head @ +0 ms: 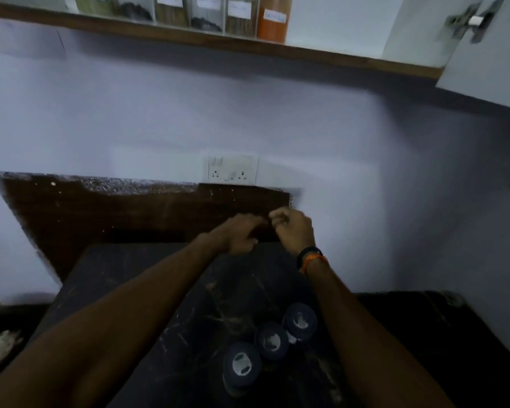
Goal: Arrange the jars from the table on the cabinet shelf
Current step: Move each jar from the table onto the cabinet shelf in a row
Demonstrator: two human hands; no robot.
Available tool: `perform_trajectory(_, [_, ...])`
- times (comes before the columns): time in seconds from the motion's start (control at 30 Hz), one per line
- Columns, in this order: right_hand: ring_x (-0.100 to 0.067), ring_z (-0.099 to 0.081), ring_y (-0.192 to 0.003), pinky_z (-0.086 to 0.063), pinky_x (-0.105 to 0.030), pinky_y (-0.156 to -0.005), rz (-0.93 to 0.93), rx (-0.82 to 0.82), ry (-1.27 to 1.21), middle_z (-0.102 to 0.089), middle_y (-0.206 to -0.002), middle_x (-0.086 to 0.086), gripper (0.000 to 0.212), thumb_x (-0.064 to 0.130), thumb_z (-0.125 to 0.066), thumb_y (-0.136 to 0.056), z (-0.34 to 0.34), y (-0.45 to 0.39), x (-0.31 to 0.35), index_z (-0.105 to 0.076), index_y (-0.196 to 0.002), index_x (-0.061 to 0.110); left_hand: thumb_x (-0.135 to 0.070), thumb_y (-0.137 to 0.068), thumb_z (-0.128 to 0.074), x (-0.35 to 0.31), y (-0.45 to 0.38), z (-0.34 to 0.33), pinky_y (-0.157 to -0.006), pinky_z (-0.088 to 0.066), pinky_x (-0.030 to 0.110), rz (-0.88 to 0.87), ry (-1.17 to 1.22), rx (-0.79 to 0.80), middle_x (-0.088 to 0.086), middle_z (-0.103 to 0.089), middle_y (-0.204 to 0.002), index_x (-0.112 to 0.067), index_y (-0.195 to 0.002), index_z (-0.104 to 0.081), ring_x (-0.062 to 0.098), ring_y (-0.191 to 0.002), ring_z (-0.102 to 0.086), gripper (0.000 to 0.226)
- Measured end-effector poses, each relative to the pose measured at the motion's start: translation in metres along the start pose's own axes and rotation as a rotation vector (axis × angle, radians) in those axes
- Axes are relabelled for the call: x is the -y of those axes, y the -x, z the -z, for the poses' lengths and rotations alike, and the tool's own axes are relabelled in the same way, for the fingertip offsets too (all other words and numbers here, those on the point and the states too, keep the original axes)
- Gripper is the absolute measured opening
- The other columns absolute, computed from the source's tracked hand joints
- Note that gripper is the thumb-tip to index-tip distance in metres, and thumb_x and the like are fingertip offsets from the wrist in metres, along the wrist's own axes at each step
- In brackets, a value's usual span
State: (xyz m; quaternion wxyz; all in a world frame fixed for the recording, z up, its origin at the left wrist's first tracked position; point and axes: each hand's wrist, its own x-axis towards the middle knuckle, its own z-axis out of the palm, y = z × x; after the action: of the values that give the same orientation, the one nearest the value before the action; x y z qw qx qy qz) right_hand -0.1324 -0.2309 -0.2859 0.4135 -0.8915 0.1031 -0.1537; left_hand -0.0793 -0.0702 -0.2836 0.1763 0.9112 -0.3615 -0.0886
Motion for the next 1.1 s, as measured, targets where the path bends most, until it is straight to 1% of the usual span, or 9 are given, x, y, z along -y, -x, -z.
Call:
perform_trajectory(0.13, [-0.026, -0.066, -0.102, -0.049, -0.025, -0.089, -0.116, 0.146, 0.062, -0.073, -0.107, -0.009, 0.028, -0.001, -0.050, -0.090, -0.029, 0.043, -0.042, -0.074, -0.099, 0.009, -0.018, -0.096, -0.057, 0.005, 0.022, -0.058, -0.089, -0.042, 0.028, 0.062, 0.107, 0.185, 0.006, -0.062, -0.121, -0.012, -0.126, -0.059, 0.026, -0.117, -0.060, 0.031])
perform_trajectory(0.2, [-0.028, -0.066, -0.102, -0.052, -0.034, -0.092, -0.126, 0.218, 0.138, -0.073, -0.106, -0.009, 0.022, 0.003, -0.055, -0.089, -0.043, 0.066, -0.058, -0.074, -0.097, 0.010, -0.014, -0.097, -0.054, 0.008, 0.034, -0.084, -0.093, -0.043, 0.030, 0.106, 0.129, 0.235, 0.010, -0.062, -0.126, -0.011, -0.128, -0.059, 0.026, -0.117, -0.059, 0.031])
perform_trajectory(0.3, [-0.029, -0.066, -0.108, -0.051, -0.033, -0.093, -0.132, 0.318, 0.204, -0.074, -0.111, -0.008, 0.027, 0.005, -0.059, -0.083, -0.062, 0.100, -0.075, -0.076, -0.103, 0.013, -0.013, -0.096, -0.052, 0.018, 0.054, -0.119, -0.102, -0.045, 0.043, 0.192, 0.154, 0.260, 0.010, -0.063, -0.126, -0.014, -0.125, -0.061, 0.028, -0.117, -0.060, 0.030])
perform_trajectory(0.5, [-0.033, -0.064, -0.109, -0.052, -0.041, -0.092, -0.052, 0.522, 0.361, -0.068, -0.116, -0.008, 0.029, 0.036, -0.057, -0.089, -0.092, 0.151, -0.093, -0.070, -0.110, 0.023, -0.015, -0.096, -0.054, 0.033, 0.103, -0.174, -0.089, -0.046, 0.029, 0.321, 0.295, 0.283, 0.010, -0.068, -0.117, -0.009, -0.113, -0.067, 0.025, -0.108, -0.064, 0.022])
perform_trajectory(0.67, [-0.029, -0.061, -0.111, -0.047, -0.037, -0.088, -0.004, 0.582, 0.486, -0.055, -0.125, -0.004, 0.046, 0.052, -0.065, -0.084, -0.108, 0.173, -0.106, -0.062, -0.122, 0.027, -0.011, -0.096, -0.052, 0.038, 0.128, -0.195, -0.093, -0.052, 0.034, 0.382, 0.421, 0.262, 0.004, -0.068, -0.115, -0.016, -0.118, -0.066, 0.020, -0.106, -0.065, 0.027])
perform_trajectory(0.8, [-0.032, -0.051, -0.127, -0.047, -0.046, -0.099, -0.016, 0.671, 0.545, -0.039, -0.147, -0.005, 0.088, 0.065, -0.070, -0.074, -0.113, 0.186, -0.113, -0.039, -0.147, 0.027, -0.007, -0.097, -0.050, 0.037, 0.137, -0.204, -0.086, -0.048, 0.029, 0.426, 0.447, 0.246, 0.010, -0.067, -0.118, -0.017, -0.104, -0.063, 0.018, -0.099, -0.062, 0.018])
perform_trajectory(0.9, [-0.033, -0.040, -0.137, -0.041, -0.049, -0.105, -0.003, 0.703, 0.620, -0.035, -0.151, -0.007, 0.108, 0.067, -0.076, -0.067, -0.118, 0.196, -0.118, -0.026, -0.154, 0.027, -0.005, -0.098, -0.047, 0.034, 0.143, -0.209, -0.087, -0.045, 0.026, 0.433, 0.490, 0.221, 0.010, -0.066, -0.121, -0.014, -0.115, -0.065, 0.021, -0.106, -0.062, 0.026])
perform_trajectory(0.97, [-0.033, -0.043, -0.134, -0.045, -0.049, -0.102, 0.015, 0.688, 0.682, -0.037, -0.147, -0.008, 0.108, 0.067, -0.075, -0.067, -0.121, 0.201, -0.121, -0.025, -0.155, 0.027, -0.005, -0.099, -0.047, 0.032, 0.147, -0.212, -0.091, -0.045, 0.027, 0.449, 0.532, 0.196, 0.010, -0.066, -0.125, -0.010, -0.121, -0.065, 0.023, -0.111, -0.061, 0.029])
perform_trajectory(1.1, [-0.032, -0.052, -0.124, -0.050, -0.042, -0.094, 0.044, 0.599, 0.692, -0.039, -0.142, -0.007, 0.087, 0.062, -0.064, -0.079, -0.127, 0.207, -0.122, -0.030, -0.151, 0.029, -0.001, -0.100, -0.045, 0.032, 0.153, -0.219, -0.106, -0.044, 0.038, 0.533, 0.675, 0.117, 0.012, -0.065, -0.130, -0.004, -0.122, -0.067, 0.029, -0.121, -0.060, 0.032])
